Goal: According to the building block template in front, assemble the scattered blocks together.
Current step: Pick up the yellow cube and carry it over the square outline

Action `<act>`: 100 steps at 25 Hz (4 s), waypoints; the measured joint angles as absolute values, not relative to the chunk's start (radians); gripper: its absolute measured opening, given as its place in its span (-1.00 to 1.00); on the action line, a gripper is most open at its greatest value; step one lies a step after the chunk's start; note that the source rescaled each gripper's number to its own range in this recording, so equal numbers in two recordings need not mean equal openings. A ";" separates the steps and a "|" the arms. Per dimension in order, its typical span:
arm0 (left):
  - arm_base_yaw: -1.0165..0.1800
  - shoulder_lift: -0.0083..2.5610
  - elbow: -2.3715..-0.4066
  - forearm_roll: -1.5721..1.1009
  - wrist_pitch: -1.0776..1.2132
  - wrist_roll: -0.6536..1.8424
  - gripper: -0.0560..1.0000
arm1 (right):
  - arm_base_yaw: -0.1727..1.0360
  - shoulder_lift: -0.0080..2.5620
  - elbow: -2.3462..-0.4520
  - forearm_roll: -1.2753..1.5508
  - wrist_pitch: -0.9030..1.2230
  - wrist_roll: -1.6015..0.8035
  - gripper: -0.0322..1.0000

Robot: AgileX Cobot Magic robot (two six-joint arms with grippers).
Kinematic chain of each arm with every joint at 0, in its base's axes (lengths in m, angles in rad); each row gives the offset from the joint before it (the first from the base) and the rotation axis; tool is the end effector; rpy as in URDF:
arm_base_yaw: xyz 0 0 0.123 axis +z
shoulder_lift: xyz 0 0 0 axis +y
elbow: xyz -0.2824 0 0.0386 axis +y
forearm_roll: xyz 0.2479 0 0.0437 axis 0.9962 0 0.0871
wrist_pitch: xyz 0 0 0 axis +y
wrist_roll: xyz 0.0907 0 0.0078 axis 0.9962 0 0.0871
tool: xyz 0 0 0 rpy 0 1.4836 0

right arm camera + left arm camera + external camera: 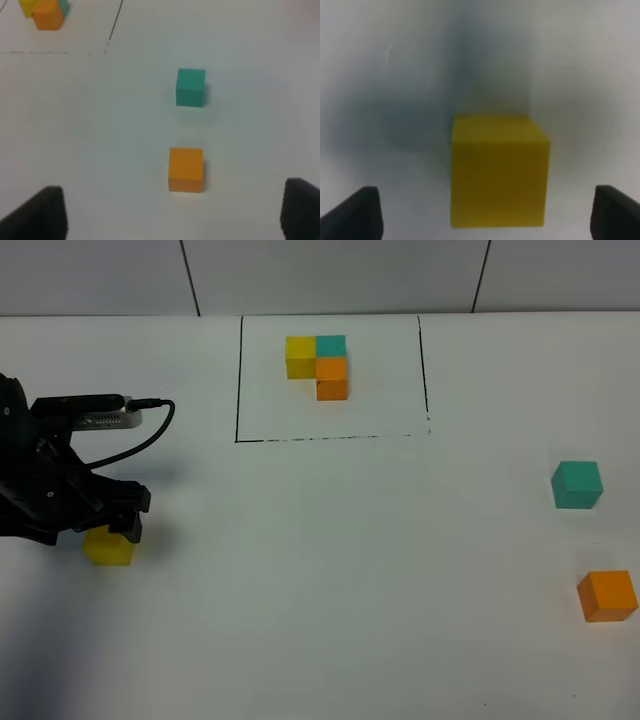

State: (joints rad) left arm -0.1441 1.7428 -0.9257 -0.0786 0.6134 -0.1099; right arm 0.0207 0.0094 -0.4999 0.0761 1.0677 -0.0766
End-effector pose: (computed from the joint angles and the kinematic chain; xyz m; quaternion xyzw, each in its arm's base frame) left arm 0.3046 -0.0484 0.1552 -0.0124 0.9931 -0.0403 0.1092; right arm -0.0039 0.0060 0.2768 -0.0431 0.8558 0.0236 0.5150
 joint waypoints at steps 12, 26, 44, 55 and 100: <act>-0.144 1.817 -0.926 -0.081 0.593 -0.110 0.74 | 0.021 0.009 -0.500 0.076 1.068 -0.077 0.48; -0.144 1.835 -0.950 -0.082 0.608 -0.095 -0.89 | 0.021 0.009 -0.500 0.076 1.068 -0.077 0.48; -0.419 2.009 -1.476 0.011 1.043 0.510 -0.89 | 0.021 0.009 -0.500 0.076 1.068 -0.077 0.48; -0.587 2.205 -1.797 0.049 1.126 0.714 -0.89 | 0.021 0.009 -0.500 0.076 1.068 -0.077 0.48; -0.631 2.436 -2.023 -0.028 1.101 0.882 -0.89 | 0.021 0.009 -0.500 0.076 1.069 -0.077 0.48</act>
